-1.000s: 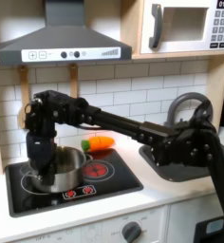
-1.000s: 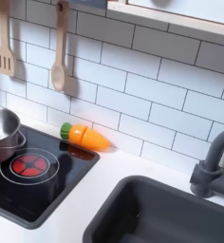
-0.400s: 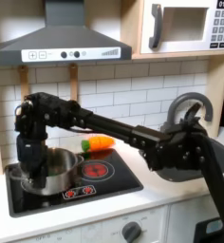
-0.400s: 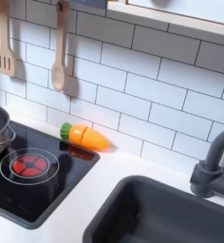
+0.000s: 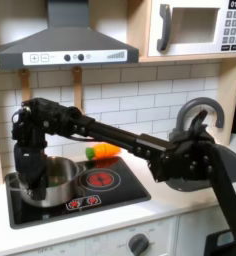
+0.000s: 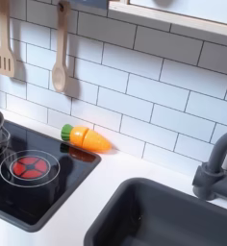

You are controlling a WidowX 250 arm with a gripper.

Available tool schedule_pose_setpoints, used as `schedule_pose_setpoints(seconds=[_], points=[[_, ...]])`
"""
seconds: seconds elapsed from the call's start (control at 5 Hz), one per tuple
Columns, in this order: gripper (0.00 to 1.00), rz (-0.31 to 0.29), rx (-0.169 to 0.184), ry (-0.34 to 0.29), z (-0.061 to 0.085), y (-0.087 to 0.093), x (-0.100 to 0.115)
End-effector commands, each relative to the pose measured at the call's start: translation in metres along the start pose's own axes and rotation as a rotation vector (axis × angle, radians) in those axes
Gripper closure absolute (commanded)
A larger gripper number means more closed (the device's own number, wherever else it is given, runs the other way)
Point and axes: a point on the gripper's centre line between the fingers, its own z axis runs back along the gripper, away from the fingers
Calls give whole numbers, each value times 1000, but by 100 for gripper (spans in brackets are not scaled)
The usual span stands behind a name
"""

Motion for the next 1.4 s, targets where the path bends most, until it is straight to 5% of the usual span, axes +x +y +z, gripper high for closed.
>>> schedule_pose_setpoints(seconds=[0.0,1.2], points=[[0,-6,7,10,-1,0,0],[0,-1,19,15,-4,3,0]])
